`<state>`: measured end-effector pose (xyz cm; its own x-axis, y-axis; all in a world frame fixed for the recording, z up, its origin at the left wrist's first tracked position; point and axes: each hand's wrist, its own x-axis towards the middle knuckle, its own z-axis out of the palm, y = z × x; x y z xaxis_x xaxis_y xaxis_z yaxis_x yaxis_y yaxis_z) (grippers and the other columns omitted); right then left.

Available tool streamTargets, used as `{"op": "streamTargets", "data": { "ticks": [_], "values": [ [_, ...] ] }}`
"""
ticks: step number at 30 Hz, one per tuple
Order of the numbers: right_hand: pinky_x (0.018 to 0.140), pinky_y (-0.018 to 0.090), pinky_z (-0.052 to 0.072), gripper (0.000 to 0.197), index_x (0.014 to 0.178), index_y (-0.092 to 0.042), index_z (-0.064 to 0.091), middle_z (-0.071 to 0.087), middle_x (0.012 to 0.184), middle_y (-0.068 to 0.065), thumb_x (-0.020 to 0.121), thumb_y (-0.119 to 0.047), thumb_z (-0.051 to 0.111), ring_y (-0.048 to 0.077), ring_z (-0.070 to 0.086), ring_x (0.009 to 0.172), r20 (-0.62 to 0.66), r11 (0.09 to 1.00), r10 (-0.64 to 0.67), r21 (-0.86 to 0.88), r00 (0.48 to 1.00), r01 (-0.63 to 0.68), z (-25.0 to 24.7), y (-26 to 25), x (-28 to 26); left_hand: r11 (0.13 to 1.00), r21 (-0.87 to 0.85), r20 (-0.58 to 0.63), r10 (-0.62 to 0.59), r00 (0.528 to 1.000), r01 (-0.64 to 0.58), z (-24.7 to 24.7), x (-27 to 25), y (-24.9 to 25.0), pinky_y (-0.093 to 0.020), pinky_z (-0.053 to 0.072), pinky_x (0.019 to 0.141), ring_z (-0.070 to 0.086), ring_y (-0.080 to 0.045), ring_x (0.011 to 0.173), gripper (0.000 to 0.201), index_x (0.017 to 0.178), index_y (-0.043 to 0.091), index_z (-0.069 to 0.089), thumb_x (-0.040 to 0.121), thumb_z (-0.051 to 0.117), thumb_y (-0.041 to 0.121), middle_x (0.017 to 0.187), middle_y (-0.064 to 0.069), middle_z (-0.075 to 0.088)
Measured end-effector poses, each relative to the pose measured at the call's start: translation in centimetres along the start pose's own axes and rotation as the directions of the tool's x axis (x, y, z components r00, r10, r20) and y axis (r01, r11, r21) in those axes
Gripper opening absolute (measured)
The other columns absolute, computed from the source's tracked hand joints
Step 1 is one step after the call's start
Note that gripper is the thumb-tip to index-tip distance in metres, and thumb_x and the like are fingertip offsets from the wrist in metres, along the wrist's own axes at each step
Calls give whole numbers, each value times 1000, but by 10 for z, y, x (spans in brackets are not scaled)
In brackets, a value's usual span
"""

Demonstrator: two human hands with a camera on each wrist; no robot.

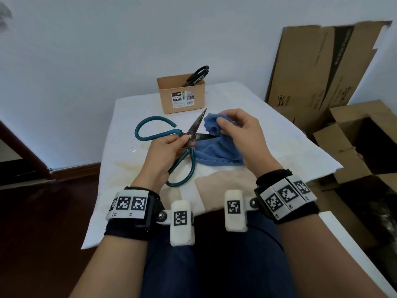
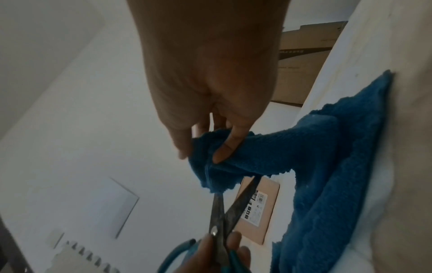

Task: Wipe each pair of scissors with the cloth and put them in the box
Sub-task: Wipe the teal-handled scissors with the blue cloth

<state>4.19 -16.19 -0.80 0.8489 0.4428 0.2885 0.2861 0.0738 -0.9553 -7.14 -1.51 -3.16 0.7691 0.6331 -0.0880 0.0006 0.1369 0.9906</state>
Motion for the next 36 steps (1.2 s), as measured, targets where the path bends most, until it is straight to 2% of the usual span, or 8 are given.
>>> {"op": "streamTargets", "data": {
  "ticks": [2,5,8,12,20,26,31,36],
  "values": [
    [87,26,53,16,93,-18,75,74,95,-5,93,-27,62,8,66,93,57,998,-5,-59,998,8,6,0,-2,1000,4,12,-2,1000,2,2,-1,0,-24,59,67,71,-20,78,18,104,-3,70,98,60,11,93,-16,76],
    [86,20,50,14,96,-14,74,73,97,-4,91,-12,62,6,65,94,119,993,-23,-116,993,37,13,1,-3,1000,3,33,-7,999,7,4,-3,0,-22,56,62,72,-17,71,17,104,-3,68,99,59,10,90,-14,75],
    [75,5,44,13,101,-11,66,67,96,-8,89,-8,65,0,61,89,125,982,-17,-185,992,40,18,2,-4,1000,7,50,0,999,0,7,-5,-1,-22,57,64,73,-17,75,17,104,-3,69,99,59,10,91,-14,76],
    [69,2,40,12,97,-9,64,65,101,2,86,-13,68,-2,55,84,86,963,-22,-265,996,44,21,6,-5,998,61,81,20,997,-25,8,-4,-4,-25,59,74,73,-21,84,19,105,-7,69,97,61,9,95,-14,77],
    [63,9,36,25,97,-15,61,59,99,-3,84,-34,71,11,52,96,50,891,37,-454,998,-10,20,12,-3,997,65,113,30,993,-37,11,-7,-5,-21,56,73,73,-12,83,14,103,3,74,94,64,7,92,-7,78],
    [69,18,44,19,85,-13,63,65,94,4,84,-29,73,13,59,88,54,955,97,-286,994,-78,20,10,-3,997,66,156,33,987,-43,11,-9,0,-20,56,75,73,-10,85,15,104,6,74,95,63,6,91,-4,78],
    [81,32,52,20,84,-11,65,66,89,6,83,-28,75,21,63,91,31,972,117,-208,993,-108,20,10,-2,997,57,175,32,984,-42,12,-9,4,-20,56,73,73,-12,84,17,107,5,73,95,61,4,92,-5,77],
    [79,31,50,18,81,-13,64,66,87,6,85,-28,72,16,60,85,25,973,102,-212,994,-95,19,10,-2,999,40,185,27,982,-35,14,-9,6,-19,56,73,73,-11,85,17,108,3,73,95,61,4,92,-6,77]
  ]
}}
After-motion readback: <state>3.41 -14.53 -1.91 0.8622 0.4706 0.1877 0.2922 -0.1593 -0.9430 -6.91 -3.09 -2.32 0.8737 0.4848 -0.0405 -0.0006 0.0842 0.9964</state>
